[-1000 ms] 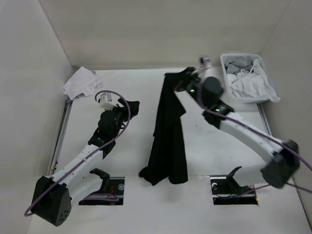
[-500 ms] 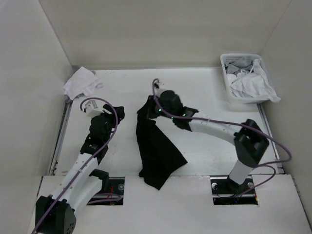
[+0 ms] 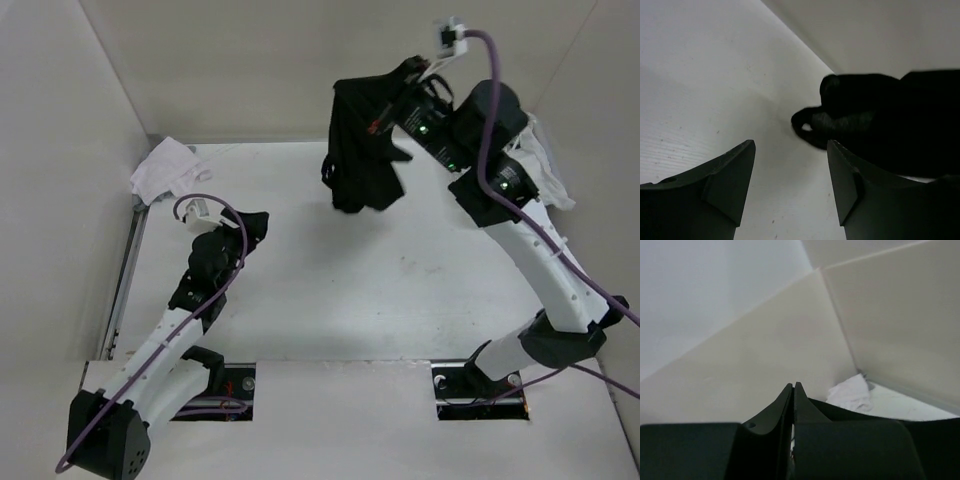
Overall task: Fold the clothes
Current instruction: Flatten the tank top out
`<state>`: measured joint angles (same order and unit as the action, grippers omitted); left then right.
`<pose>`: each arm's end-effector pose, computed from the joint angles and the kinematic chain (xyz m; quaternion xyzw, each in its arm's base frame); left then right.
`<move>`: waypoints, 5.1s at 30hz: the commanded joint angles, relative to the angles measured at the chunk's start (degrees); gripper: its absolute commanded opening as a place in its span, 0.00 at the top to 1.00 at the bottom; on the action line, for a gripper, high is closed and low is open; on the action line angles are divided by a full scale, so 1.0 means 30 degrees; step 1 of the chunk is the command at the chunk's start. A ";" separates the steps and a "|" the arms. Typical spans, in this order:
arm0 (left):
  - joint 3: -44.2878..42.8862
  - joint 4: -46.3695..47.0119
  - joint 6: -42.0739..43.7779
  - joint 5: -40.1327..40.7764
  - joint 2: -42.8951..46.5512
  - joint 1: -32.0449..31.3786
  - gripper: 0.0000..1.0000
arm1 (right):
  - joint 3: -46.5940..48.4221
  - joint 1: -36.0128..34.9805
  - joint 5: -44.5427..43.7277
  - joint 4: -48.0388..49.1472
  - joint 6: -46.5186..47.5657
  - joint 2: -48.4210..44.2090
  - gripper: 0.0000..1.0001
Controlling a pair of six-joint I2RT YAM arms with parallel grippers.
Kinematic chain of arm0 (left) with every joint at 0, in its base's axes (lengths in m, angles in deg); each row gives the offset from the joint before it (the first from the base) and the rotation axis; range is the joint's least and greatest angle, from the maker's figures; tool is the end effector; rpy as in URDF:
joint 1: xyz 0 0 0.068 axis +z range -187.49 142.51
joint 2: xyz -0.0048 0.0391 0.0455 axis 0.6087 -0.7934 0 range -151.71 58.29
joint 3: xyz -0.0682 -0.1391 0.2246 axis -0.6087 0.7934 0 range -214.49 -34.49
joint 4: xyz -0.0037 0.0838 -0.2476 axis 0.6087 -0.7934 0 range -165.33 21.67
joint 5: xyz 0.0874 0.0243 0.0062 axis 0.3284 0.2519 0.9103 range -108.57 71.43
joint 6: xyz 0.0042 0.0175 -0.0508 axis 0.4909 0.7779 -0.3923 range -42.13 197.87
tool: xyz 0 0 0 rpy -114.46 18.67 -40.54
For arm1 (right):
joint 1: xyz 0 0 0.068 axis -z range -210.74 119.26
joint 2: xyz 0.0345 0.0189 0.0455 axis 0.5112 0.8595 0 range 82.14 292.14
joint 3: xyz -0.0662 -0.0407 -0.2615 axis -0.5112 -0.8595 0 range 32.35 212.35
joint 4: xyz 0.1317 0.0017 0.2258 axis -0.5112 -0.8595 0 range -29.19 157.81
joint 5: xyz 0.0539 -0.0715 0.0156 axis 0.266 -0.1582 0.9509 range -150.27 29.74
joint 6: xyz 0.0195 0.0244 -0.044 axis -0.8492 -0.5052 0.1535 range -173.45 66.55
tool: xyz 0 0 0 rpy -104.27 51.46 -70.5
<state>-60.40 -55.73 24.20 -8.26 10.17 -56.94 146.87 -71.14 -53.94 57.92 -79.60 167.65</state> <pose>0.1914 -0.0609 0.2548 -0.2792 0.7100 -0.3278 0.5572 0.2167 0.1895 0.5837 -0.1164 0.5690 0.4731 0.6625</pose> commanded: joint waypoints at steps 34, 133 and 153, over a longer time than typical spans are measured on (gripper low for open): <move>0.1519 -0.0100 0.1161 -0.1941 -0.5900 0.2337 0.43 | -1.4416 0.1733 -0.3808 0.3766 -0.3235 0.7233 0.53; 0.3655 -0.5340 0.1015 0.0198 -0.0661 -0.0270 0.66 | -1.9717 -0.3567 -0.6796 0.0222 -0.4407 0.4217 0.55; 0.3746 -0.4932 0.1688 -0.0446 -0.1978 0.4003 0.72 | -2.2201 -0.3055 -0.4634 -0.2571 -0.5963 -0.7854 0.96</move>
<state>-47.55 -68.50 27.06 -9.40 3.96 -47.08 84.49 -89.33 -71.69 49.07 -97.46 142.15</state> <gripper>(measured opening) 0.280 0.039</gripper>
